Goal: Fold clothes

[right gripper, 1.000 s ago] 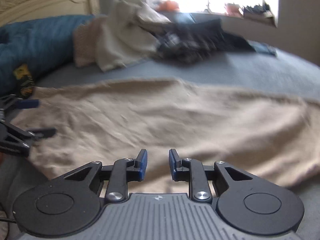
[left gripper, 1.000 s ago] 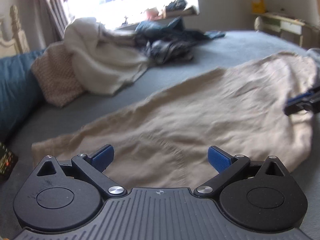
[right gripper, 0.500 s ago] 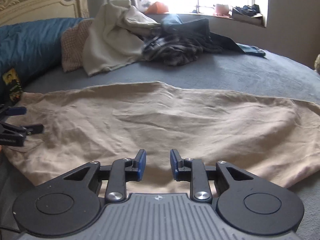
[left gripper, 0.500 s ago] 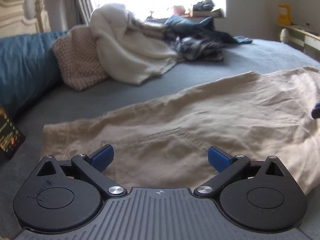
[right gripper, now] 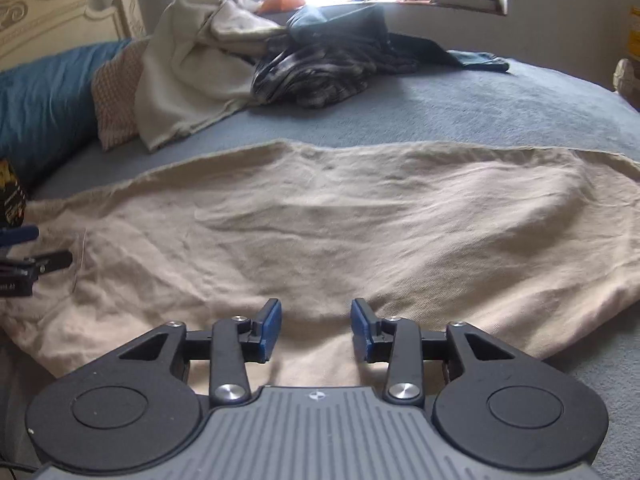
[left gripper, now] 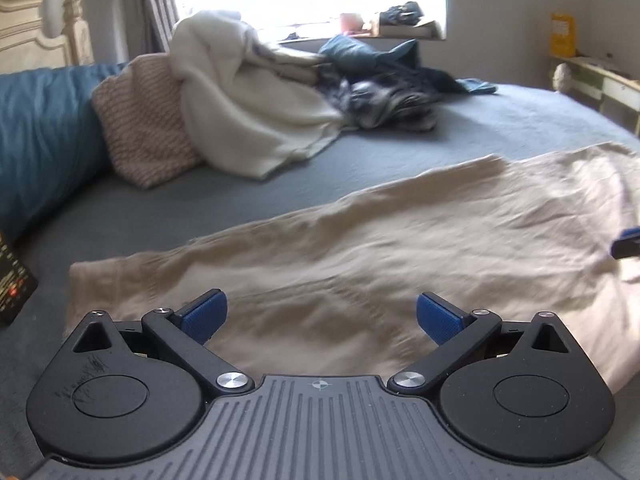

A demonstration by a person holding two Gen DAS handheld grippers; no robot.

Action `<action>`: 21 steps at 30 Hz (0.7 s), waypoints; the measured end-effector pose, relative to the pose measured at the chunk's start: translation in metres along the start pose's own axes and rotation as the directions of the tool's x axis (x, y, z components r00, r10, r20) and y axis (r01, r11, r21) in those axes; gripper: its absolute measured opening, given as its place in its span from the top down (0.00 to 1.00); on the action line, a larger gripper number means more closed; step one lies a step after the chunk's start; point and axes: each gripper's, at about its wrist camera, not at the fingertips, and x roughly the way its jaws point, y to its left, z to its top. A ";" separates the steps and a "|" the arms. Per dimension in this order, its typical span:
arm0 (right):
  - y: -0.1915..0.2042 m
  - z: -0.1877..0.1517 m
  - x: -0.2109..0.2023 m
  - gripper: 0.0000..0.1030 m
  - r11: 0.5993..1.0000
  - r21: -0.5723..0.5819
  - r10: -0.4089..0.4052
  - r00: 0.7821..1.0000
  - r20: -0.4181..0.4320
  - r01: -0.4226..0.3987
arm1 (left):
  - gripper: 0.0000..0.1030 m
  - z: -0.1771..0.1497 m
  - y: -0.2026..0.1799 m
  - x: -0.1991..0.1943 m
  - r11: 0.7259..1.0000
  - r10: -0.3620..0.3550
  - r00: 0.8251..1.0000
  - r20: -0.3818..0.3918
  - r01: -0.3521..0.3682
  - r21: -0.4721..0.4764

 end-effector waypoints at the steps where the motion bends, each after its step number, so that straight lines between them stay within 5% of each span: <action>1: -0.003 0.002 -0.003 0.57 1.000 0.012 -0.001 1.000 0.011 0.001 | 0.01 0.002 -0.003 -0.001 1.000 -0.006 1.000 0.006 0.006 0.004; 7: -0.051 0.010 -0.023 0.55 0.973 0.230 -0.008 0.997 0.072 -0.009 | 0.01 0.015 -0.023 0.007 0.999 -0.039 0.999 0.013 0.039 0.028; 13: -0.117 -0.002 -0.035 0.55 0.868 0.496 -0.069 0.995 0.067 0.027 | 0.01 0.031 -0.048 0.022 0.995 -0.076 0.997 0.015 0.075 0.059; 21: -0.164 -0.026 -0.044 0.55 0.763 0.646 -0.095 0.994 0.060 0.034 | 0.01 0.045 -0.103 0.046 0.976 -0.157 0.987 0.026 0.151 0.156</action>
